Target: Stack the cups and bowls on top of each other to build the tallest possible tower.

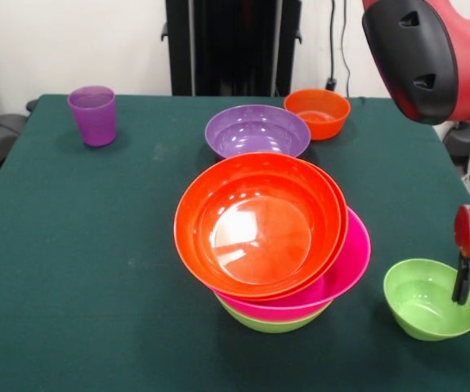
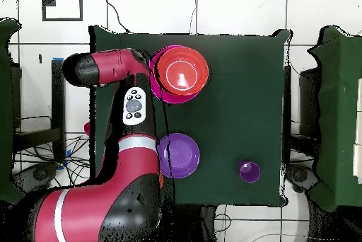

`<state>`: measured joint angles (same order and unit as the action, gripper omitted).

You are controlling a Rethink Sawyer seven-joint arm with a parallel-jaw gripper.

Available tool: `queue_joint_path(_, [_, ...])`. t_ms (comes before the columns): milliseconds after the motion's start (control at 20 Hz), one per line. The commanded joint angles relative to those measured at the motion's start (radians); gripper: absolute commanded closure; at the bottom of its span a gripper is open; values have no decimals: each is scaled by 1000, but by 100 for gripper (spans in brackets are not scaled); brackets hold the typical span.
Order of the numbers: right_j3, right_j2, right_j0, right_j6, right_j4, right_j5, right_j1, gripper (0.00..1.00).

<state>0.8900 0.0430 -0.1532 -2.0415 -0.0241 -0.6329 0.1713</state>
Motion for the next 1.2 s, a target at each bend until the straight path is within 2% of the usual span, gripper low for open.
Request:
queue_joint_path(50, [160,-71,14,-56,11,-4,9,0])
queue_joint_path(550, [157,-1,-9,-82,44,0,-49,0])
queue_joint_path(750, [188,-11,-1,-66,44,26,-38,0])
queue_joint_path(900, [172,-15,0,-71,43,47,-62,0])
queue_joint_path(1200, [188,-27,7,-65,44,78,-61,0])
